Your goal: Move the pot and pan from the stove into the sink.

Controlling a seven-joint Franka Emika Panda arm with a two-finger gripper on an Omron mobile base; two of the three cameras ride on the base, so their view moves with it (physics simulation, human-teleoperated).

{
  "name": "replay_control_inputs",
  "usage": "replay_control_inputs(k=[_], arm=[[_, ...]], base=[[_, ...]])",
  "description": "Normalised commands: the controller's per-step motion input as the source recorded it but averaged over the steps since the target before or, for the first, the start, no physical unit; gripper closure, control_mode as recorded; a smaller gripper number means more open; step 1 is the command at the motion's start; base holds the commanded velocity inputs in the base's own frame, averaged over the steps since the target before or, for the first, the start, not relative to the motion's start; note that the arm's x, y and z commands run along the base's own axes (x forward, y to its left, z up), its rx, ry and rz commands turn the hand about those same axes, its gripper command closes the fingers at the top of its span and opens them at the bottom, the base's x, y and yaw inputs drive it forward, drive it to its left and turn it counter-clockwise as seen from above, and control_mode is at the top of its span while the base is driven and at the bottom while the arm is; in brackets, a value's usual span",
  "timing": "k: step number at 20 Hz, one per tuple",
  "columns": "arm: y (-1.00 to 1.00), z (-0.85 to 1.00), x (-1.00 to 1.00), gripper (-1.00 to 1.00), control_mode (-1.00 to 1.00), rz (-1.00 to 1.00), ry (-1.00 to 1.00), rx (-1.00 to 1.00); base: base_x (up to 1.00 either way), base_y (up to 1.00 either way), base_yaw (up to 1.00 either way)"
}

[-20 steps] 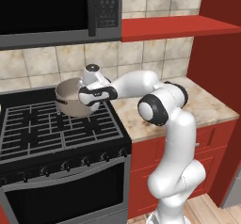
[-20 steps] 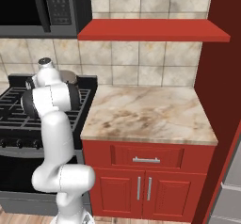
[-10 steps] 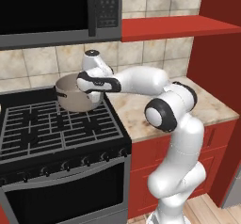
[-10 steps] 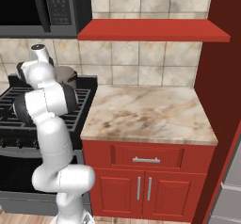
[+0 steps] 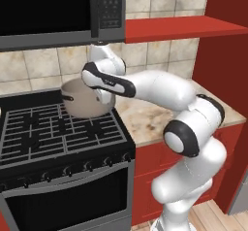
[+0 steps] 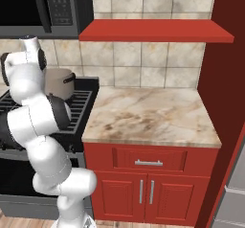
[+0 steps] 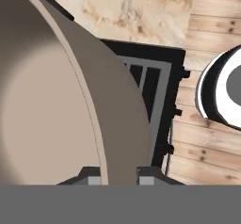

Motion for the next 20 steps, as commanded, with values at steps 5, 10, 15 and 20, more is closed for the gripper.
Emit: replay_control_inputs(k=[5, 10, 15, 20], arm=[[-0.45, 0.22, -1.00, 1.00, -1.00, 0.00, -0.01, -0.02], [-0.46, 0.32, -1.00, 1.00, -1.00, 0.00, -0.04, 0.00], [-0.45, 0.24, -1.00, 1.00, -1.00, 0.05, -0.09, 0.00], [-0.39, 0.09, -1.00, 1.00, -1.00, 0.08, -0.14, 0.00]], base=[[0.00, 0.00, 0.00], [0.00, 0.00, 0.00], [0.00, 0.00, 0.00], [0.00, 0.00, 0.00]])
